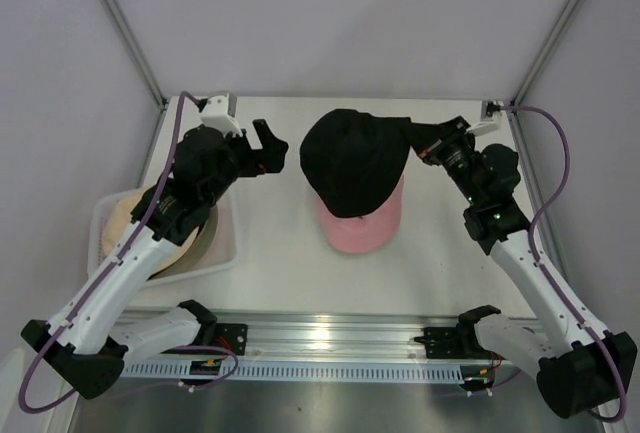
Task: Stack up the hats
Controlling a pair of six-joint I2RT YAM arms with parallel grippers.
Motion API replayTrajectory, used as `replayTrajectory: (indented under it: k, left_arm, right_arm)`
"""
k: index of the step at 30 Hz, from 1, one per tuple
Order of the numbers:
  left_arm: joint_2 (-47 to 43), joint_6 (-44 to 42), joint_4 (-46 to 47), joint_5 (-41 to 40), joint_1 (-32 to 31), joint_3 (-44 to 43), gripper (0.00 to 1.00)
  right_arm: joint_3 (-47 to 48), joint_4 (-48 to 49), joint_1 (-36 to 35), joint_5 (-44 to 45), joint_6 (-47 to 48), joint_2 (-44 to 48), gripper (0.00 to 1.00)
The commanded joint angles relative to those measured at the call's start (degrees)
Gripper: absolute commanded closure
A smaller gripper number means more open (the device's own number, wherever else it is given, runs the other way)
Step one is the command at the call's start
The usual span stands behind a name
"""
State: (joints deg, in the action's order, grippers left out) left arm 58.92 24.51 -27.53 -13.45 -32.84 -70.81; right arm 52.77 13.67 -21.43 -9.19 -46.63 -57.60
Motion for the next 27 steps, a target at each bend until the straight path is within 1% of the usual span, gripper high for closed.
replayTrajectory:
  k: [1, 2, 6, 11, 13, 14, 15, 17, 18, 20, 22, 24, 26, 27]
  left_arm:
    - [0.2, 0.5, 1.8, 0.8, 0.3, 0.8, 0.01]
    - [0.3, 0.5, 1.7, 0.8, 0.3, 1.1, 0.00]
    - [1.7, 1.2, 1.1, 0.8, 0.3, 1.5, 0.01]
    - [3.0, 3.6, 0.2, 0.2, 0.3, 2.1, 0.00]
    - [3.6, 7.6, -0.5, -2.0, 0.3, 2.6, 0.01]
    - [3.7, 11.5, -0.9, -2.8, 0.3, 3.6, 0.01]
    - [3.7, 13.6, -0.6, -3.4, 0.3, 4.4, 0.01]
    - [2.6, 17.9, 1.1, -3.2, 0.3, 8.6, 0.01]
    - [2.3, 20.9, 3.9, -2.5, 0.5, 9.7, 0.00]
    - [1.9, 23.5, 6.5, 0.7, 0.8, 12.4, 0.01]
    - [2.4, 23.7, 7.9, 2.4, 1.0, 12.4, 0.00]
    - [3.4, 23.5, 7.2, 2.5, 1.0, 11.3, 0.01]
    - [3.9, 23.0, 6.8, 2.3, 1.0, 10.9, 0.00]
    - [4.3, 23.0, 6.7, 2.3, 1.0, 10.9, 0.01]
  right_arm:
    - [-5.0, 4.6, 5.9, -3.3, -6.6, 1.9, 1.00]
    - [-6.4, 5.6, 7.6, -3.8, -7.1, 2.4, 1.00]
    - [-12.0, 4.9, 9.6, -5.1, -5.5, 5.3, 1.00]
    - [-21.2, 5.0, 9.8, -4.2, -3.4, 10.6, 1.00]
    - [-23.9, 5.5, 10.0, -3.0, -2.6, 12.4, 1.00]
    - [-25.3, 7.1, 10.2, -3.0, -2.3, 13.3, 1.00]
    - [-28.5, 8.1, 10.3, -2.6, -1.9, 15.0, 1.00]
    - [-32.1, 12.9, 10.3, -2.1, -1.7, 16.6, 1.00]
    - [-35.9, 14.4, 10.4, -1.5, -2.0, 17.3, 1.00]
    - [-39.2, 18.1, 10.4, 1.1, -4.2, 17.1, 1.00]
    - [-42.0, 19.7, 10.8, 1.8, -4.9, 14.9, 1.00]
    - [-42.1, 18.9, 11.0, 2.8, -4.9, 12.8, 1.00]
    - [-40.7, 15.1, 11.0, 4.3, -5.2, 9.3, 1.00]
    - [-40.3, 14.8, 11.1, 4.8, -4.9, 8.0, 1.00]
